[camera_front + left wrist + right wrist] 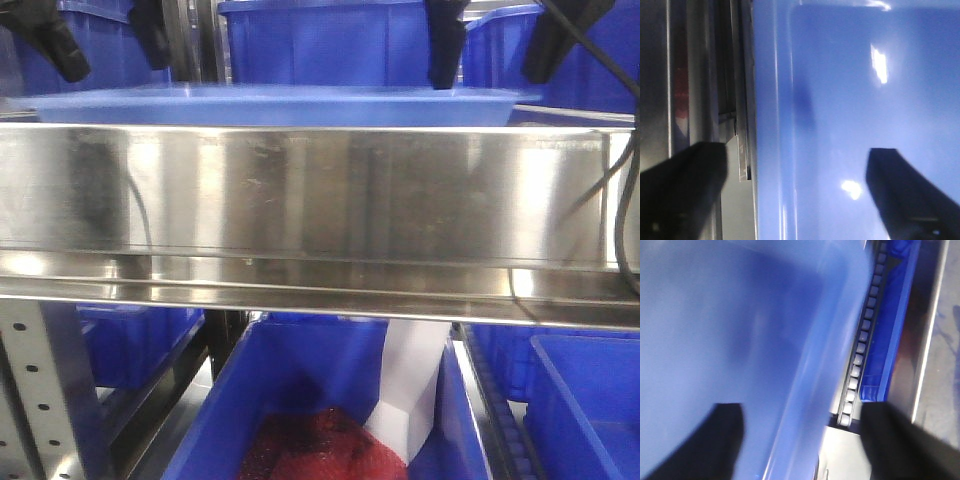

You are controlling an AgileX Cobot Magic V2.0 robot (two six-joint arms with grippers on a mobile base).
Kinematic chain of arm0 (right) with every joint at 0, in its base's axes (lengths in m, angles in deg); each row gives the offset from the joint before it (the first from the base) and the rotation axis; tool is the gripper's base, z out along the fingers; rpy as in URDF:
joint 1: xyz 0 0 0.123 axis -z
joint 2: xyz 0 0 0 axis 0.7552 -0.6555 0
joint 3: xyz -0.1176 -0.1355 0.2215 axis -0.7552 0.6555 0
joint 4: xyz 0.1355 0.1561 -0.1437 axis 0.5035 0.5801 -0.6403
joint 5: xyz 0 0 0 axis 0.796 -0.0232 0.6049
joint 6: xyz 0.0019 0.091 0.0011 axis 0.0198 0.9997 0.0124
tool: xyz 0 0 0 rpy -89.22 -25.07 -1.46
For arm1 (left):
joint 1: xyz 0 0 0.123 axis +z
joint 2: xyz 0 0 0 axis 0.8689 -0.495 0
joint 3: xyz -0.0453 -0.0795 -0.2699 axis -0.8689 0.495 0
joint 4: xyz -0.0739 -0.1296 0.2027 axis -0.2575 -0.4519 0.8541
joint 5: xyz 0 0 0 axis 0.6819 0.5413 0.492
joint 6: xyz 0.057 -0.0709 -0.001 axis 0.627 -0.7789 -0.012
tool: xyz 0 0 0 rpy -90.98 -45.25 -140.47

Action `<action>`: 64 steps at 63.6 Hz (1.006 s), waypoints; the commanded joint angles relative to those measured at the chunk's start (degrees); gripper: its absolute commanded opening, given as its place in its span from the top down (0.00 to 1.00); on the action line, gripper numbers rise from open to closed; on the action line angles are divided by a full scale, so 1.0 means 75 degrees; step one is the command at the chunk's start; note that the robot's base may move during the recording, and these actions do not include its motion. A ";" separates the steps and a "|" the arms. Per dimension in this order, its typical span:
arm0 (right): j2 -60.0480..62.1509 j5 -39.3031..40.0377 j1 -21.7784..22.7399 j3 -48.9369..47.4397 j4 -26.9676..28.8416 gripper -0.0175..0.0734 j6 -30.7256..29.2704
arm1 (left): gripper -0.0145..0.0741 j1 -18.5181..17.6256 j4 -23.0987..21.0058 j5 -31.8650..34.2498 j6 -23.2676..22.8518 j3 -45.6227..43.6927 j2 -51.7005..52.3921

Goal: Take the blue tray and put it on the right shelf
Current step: 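Raise the tray above the shelf edge and lower it onto the rollers, then open both grippers and withdraw them from the tray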

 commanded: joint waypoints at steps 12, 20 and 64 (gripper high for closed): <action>0.0988 0.0289 0.0008 -0.0280 -0.0151 0.12 -0.0077 | 0.23 0.0056 -0.0084 -0.0204 0.0046 -0.0645 0.0703; 0.1692 0.0307 0.0008 -0.0199 -0.0151 0.21 -0.0095 | 0.31 0.0056 -0.0116 -0.0381 0.0107 -0.0628 0.1289; 0.8301 0.4493 -0.0333 0.6899 -0.0224 0.75 -0.1234 | 0.88 -0.0864 -0.0116 0.4078 0.0213 0.7819 0.9095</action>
